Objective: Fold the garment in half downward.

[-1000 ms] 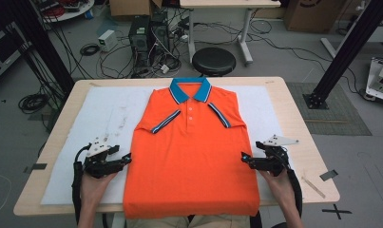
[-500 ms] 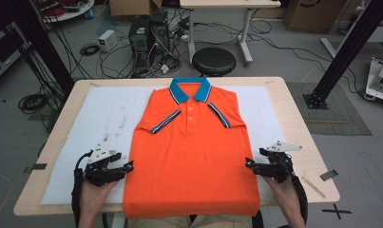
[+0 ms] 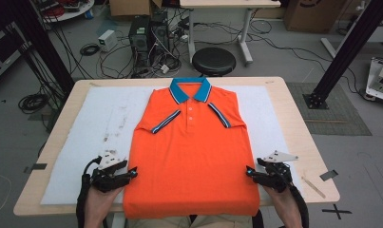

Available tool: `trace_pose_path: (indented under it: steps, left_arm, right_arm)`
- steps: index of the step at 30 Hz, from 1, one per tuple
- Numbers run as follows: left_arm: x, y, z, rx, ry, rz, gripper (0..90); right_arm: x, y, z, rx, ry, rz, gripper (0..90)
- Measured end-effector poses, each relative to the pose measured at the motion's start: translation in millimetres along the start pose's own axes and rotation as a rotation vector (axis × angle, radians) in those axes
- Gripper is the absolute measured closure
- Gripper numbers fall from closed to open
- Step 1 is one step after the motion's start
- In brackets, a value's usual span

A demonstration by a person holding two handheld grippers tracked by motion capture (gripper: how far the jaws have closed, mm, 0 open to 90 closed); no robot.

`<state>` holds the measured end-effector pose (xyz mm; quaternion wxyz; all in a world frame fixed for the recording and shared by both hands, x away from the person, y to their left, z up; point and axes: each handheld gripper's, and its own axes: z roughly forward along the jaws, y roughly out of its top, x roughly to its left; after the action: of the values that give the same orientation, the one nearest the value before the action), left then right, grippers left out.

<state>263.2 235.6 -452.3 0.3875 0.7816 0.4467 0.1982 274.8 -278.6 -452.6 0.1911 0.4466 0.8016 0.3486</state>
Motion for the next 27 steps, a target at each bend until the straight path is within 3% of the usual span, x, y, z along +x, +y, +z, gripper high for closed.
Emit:
trace_pose_path:
  steps: [5,6,7,10,11,15,22,27]
  left_arm:
    - [0.4,-2.6,-0.9,-0.02,0.009,-0.03,62.7]
    - [0.1,-3.0,-1.2,-0.024,0.003,-0.033,71.7]
    - [-0.9,-3.7,-1.8,-0.023,-0.008,-0.014,75.6]
    - [-3.8,-3.8,-1.4,-0.026,-0.013,-0.008,84.3]
    - [-5.5,-3.7,-1.0,-0.028,-0.011,-0.002,85.1]
    - [-1.9,-4.0,-1.9,-0.026,-0.037,-0.014,86.0]
    - [-0.2,-8.9,-9.4,-0.028,-0.082,-0.017,86.3]
    - [-3.4,-15.6,-21.7,-0.025,-0.129,-0.009,86.3]
  right_arm:
    - [0.4,-2.2,-0.8,-0.012,0.002,0.018,56.5]
    - [0.4,-3.2,-1.8,-0.017,0.01,0.022,63.5]
    - [0.5,-3.8,-1.8,-0.022,0.022,0.015,66.8]
    - [0.9,-4.8,-1.7,-0.03,0.035,0.014,74.1]
    - [1.4,-4.7,-2.0,-0.027,0.041,0.018,80.0]
    - [0.2,-3.9,-2.2,-0.019,0.088,0.027,88.3]
    - [-3.9,-10.1,-9.3,-0.019,0.099,0.039,89.4]
    - [-8.0,-22.3,-22.3,-0.008,0.157,0.051,89.3]
